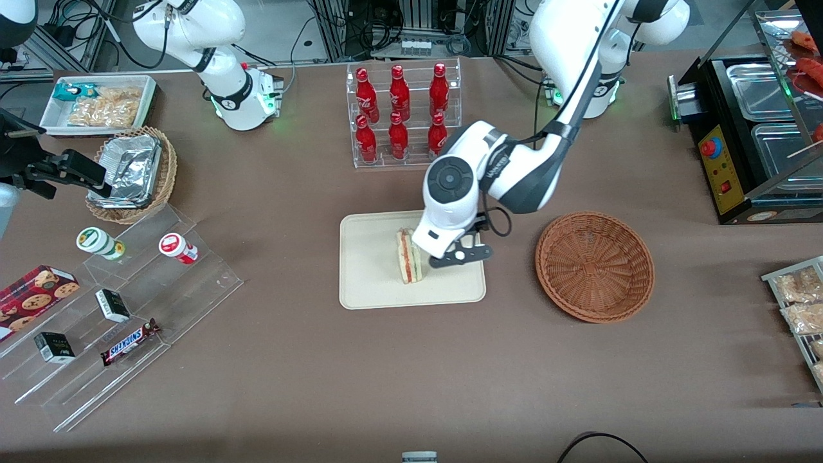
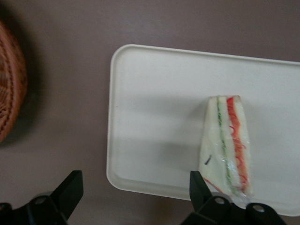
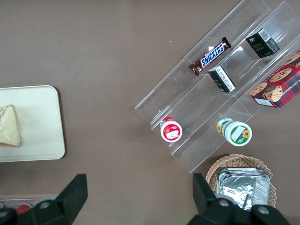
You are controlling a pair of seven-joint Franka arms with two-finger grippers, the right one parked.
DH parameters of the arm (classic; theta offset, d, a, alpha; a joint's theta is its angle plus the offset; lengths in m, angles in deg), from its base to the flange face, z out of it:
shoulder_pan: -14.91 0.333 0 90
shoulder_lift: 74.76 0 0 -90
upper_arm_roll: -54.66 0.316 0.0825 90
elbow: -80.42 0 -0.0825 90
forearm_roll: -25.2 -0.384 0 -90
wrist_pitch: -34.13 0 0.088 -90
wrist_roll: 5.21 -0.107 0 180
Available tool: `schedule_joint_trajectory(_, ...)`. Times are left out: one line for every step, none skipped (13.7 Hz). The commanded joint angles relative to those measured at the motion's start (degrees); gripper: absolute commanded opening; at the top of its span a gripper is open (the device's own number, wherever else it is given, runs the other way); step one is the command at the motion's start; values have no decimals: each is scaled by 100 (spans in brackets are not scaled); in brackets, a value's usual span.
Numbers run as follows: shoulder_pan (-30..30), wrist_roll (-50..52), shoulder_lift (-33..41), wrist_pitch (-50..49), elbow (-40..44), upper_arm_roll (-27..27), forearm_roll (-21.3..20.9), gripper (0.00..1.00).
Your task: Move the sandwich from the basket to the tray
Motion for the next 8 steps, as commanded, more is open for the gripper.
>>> schedule_joint_trajectory(-37, -90, 473, -17, -603, 248, -91, 100)
schedule_joint_trajectory(76, -353, 640, 10, -814, 327, -82, 100)
schedule_joint_trajectory(225, -521, 755, -8, -912, 337, -91, 100)
schedule_joint_trajectory(331, -679, 860, -25, -991, 337, -91, 100)
schedule_joint_trajectory(471, -855, 966, -43, -1070, 328, -91, 100)
schedule_joint_trajectory(612, -1039, 1089, -52, -1175, 328, -82, 100)
schedule_joint_trajectory(761, -1241, 1273, -52, -1324, 328, -82, 100)
schedule_joint_trajectory(937, -1487, 1457, -60, -1482, 337, -82, 100)
